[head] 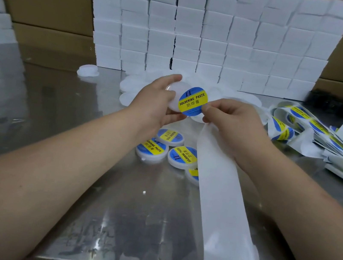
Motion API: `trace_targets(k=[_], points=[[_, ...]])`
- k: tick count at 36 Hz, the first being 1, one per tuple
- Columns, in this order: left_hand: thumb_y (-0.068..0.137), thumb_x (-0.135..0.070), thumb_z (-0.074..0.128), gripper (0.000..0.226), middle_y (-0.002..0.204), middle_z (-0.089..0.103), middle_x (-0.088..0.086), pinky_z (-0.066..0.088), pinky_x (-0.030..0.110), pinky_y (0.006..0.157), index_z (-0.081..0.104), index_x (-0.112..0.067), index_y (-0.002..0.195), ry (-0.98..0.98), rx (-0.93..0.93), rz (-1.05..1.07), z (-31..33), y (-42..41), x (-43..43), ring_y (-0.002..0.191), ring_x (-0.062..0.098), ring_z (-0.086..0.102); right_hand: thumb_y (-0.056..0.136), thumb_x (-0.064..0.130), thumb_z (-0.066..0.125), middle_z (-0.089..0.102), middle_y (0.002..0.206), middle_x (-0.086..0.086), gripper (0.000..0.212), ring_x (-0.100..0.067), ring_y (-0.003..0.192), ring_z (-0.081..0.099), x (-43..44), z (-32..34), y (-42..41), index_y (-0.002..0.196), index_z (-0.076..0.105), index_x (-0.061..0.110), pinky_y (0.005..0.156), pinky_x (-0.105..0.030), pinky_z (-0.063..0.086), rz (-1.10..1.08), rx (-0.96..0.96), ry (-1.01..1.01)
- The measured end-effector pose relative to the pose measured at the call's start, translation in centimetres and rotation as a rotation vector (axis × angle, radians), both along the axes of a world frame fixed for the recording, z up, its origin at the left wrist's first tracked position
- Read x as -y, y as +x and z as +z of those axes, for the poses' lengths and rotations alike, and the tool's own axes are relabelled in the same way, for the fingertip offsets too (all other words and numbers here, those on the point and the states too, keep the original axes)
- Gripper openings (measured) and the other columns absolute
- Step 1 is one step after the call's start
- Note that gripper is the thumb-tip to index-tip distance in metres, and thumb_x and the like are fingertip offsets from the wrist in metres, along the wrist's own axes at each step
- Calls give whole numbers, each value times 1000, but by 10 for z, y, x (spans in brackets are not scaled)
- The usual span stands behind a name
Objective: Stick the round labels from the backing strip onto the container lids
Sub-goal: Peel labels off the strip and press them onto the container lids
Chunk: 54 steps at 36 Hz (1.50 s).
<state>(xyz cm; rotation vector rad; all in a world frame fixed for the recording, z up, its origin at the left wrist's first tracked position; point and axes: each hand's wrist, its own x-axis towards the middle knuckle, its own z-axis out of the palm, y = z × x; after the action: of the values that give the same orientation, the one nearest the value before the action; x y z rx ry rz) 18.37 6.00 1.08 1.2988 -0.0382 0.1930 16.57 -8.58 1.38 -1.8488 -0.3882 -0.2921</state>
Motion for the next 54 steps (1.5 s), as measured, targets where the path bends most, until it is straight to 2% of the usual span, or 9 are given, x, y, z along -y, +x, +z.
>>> trace_targets(k=[4,8,15,22,28,35,48,52,54], points=[[96,0,30,34,110,60,17,58,31,59,59,-17,101,-114,-9,-47,3,-3,1,78,24,66,86,18,61,58,57,12,26,-5,57,47,-1,-1,0,62,64,27,46,-11,34,-6,-21,15],[95,1,31,32,106,62,18,58,35,69,60,-13,98,-176,-12,-102,4,-3,1,83,26,65,87,17,61,58,52,14,27,0,49,45,1,0,-1,61,64,27,45,-9,34,0,-36,39],[94,-12,47,14,92,64,12,58,30,62,60,-11,98,-236,-59,-124,6,-4,3,76,23,65,87,19,61,58,49,16,28,3,48,46,0,-2,1,60,65,27,47,-9,35,23,-66,50],[92,-8,47,17,92,65,8,57,31,70,61,-16,96,-139,-1,-102,3,-5,4,78,22,65,86,20,62,59,51,15,24,5,47,47,-1,-2,2,63,66,27,46,-7,35,14,-76,47],[90,-1,48,26,94,67,7,58,28,69,63,-22,96,-47,46,-94,3,-6,6,74,18,67,85,22,62,60,59,12,21,5,48,46,-1,-2,2,65,67,27,45,-7,35,1,-88,17],[89,2,50,29,99,65,6,56,24,60,61,-24,95,-23,90,-85,2,-8,6,67,13,69,86,26,61,61,63,13,19,2,58,49,-1,-2,0,68,67,28,54,-14,37,-2,-127,-35],[88,2,53,33,101,65,1,56,25,63,63,-29,92,32,123,-60,-1,-7,5,69,11,69,86,25,61,63,67,10,16,-3,66,52,-2,-2,0,71,68,27,62,-19,39,14,-138,-39],[88,2,53,34,100,65,-2,57,30,72,63,-31,92,69,131,-50,-3,-6,5,73,12,68,86,26,61,62,65,11,16,-1,64,51,-1,-2,0,72,68,26,60,-18,38,8,-145,-44],[88,2,52,35,101,65,-2,57,28,69,63,-31,91,69,132,-54,-2,-6,5,72,11,69,86,26,61,62,64,12,18,-1,63,50,-1,-2,0,70,68,26,58,-16,38,-3,-148,-53]])
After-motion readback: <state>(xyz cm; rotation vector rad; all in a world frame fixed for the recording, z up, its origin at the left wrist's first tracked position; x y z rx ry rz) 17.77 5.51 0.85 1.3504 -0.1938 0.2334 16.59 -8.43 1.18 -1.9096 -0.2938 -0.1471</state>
